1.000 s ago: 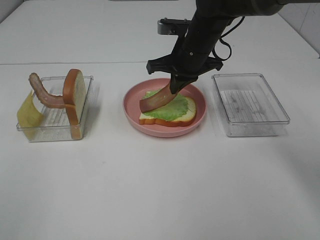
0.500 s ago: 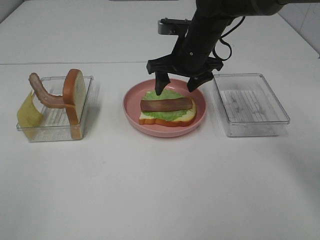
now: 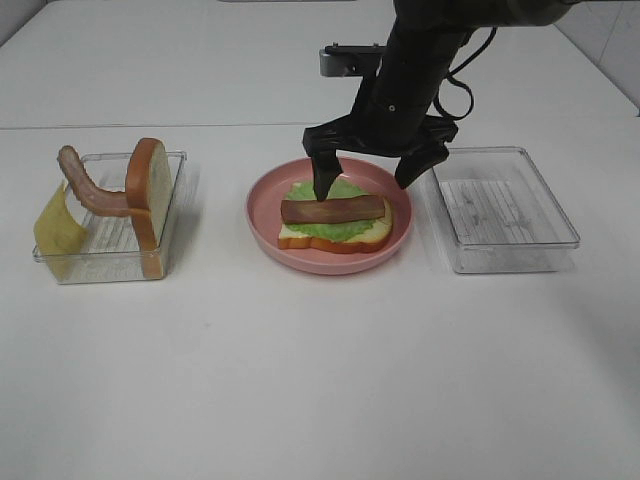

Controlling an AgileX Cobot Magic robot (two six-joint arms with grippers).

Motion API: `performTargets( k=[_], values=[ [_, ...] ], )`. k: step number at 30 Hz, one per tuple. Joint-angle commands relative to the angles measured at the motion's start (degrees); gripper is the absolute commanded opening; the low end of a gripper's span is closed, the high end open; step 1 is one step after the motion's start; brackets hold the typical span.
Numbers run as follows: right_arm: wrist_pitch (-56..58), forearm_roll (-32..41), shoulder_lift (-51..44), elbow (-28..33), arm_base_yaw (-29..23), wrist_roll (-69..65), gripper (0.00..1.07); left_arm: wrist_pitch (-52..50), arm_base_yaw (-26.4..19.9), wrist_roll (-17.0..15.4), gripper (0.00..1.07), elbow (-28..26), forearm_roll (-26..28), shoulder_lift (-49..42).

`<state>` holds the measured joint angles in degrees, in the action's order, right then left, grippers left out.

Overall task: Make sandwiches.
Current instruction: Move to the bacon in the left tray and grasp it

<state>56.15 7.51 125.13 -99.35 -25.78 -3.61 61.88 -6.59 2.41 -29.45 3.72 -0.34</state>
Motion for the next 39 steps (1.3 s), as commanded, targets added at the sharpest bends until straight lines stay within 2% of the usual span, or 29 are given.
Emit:
performTargets(
  k=[1,5,7,10,12,13,15,18,20,26,31,34,35,36,37,38,39],
  values=[
    [2.2,-2.9,-3.3,-0.2,0.9,0.1,0.99,-0.2,0.3,-0.1,1.01,-0.1,-0.2,-0.7],
    [3.2,-3.5,-4.4,-0.2,2.4,0.1,0.99,-0.2,0.3,-0.1,1.01,-0.1,-0.2,-0.7],
    [6.0,-3.6,-5.6,-0.2,6.1,0.1,0.99,-0.2,0.3,-0.1,1.01,-0.1,-0.2,-0.7],
    [6.5,-3.9,-5.7,-0.2,7.0,0.1,0.99,-0.2,0.3,-0.1,1.01,-0.1,-0.2,-0.7],
    [8.4,-5.8,-6.3,-0.2,12.2,0.0,0.99,-0.2,0.3,-0.1,1.01,-0.1,-0.2,-0.7],
    [8.4,-5.8,-6.3,-0.2,12.2,0.0,0.99,-0.2,0.3,-0.1,1.01,-0.1,-0.2,-0.7],
    [10.9,-5.7,-6.4,-0.2,15.7,-0.1,0.99,-0.2,0.3,-0.1,1.01,-0.1,-0.2,-0.7],
    [11.4,-5.8,-6.4,-0.2,16.6,-0.1,0.99,-0.2,0.3,-0.1,1.01,-0.1,-0.2,-0.7],
    [13.2,-6.1,-6.6,-0.2,19.8,-0.1,0.99,-0.2,0.3,-0.1,1.01,-0.1,-0.2,-0.7],
    [14.7,-8.5,-7.7,-0.2,21.0,-0.1,0.99,-0.2,0.3,0.0,1.01,-0.1,-0.2,-0.7],
    [20.1,-9.1,-9.6,0.0,20.9,-0.2,0.99,-0.2,0.3,0.0,1.01,-0.1,-0.2,-0.7],
    [20.1,-9.1,-13.1,3.0,20.9,-0.3,0.99,-0.2,0.3,0.0,1.01,-0.1,-0.2,-0.7],
    [20.1,-8.9,-16.8,6.8,20.9,-0.3,0.98,-0.2,0.3,0.1,1.01,-0.1,-0.2,-0.7],
    [20.1,-8.9,-16.8,6.8,20.9,-0.3,0.98,-0.2,0.3,0.1,1.01,-0.1,-0.2,-0.7],
    [19.8,-9.1,-20.9,11.2,20.9,-0.5,0.98,-0.2,0.3,0.1,1.01,-0.1,-0.2,-0.7],
    [19.8,-9.1,-20.9,11.2,20.9,-0.5,0.98,-0.2,0.3,0.1,1.01,-0.1,-0.2,-0.7],
    [19.7,-9.1,-23.5,14.0,20.9,-0.6,0.98,-0.2,0.3,0.1,1.01,-0.1,-0.2,-0.7]
  ],
)
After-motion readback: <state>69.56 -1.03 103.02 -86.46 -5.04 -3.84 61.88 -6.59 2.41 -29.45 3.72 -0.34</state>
